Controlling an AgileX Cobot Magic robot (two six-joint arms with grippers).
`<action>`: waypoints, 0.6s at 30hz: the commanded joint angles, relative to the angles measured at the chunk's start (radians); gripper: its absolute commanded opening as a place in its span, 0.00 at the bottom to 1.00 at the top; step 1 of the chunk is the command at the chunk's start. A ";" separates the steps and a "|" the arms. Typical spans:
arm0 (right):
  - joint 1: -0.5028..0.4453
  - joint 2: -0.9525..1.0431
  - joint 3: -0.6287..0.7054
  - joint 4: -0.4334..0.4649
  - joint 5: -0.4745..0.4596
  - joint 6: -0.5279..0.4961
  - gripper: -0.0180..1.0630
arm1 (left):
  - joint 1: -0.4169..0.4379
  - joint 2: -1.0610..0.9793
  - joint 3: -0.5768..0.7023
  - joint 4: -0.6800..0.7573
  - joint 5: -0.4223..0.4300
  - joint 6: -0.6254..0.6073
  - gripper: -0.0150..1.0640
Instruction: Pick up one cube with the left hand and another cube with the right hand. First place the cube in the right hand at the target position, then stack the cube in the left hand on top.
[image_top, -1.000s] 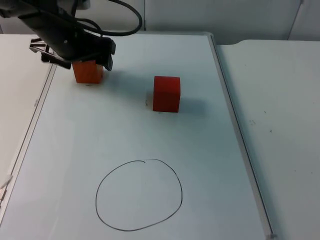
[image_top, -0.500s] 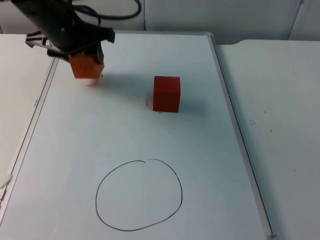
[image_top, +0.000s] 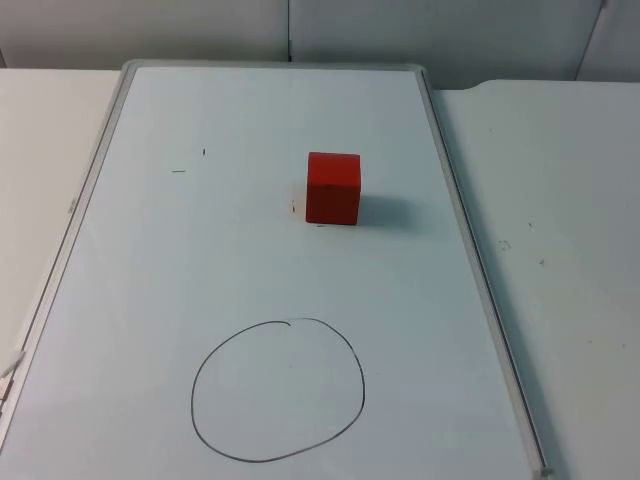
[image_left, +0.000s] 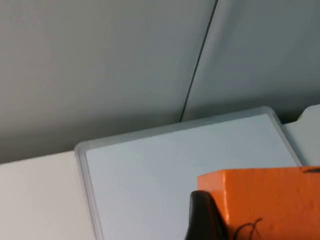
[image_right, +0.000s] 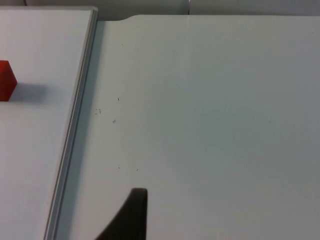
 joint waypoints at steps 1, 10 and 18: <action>-0.007 -0.003 0.010 -0.003 -0.010 0.002 0.98 | -0.006 -0.113 0.011 0.070 0.059 -0.017 0.19; -0.007 -0.003 0.010 -0.003 -0.010 0.000 0.98 | -0.006 -0.526 0.415 0.163 -0.018 -0.075 0.19; -0.007 -0.003 0.010 -0.003 -0.010 0.000 0.98 | -0.006 -0.883 0.827 0.163 -0.044 -0.111 0.19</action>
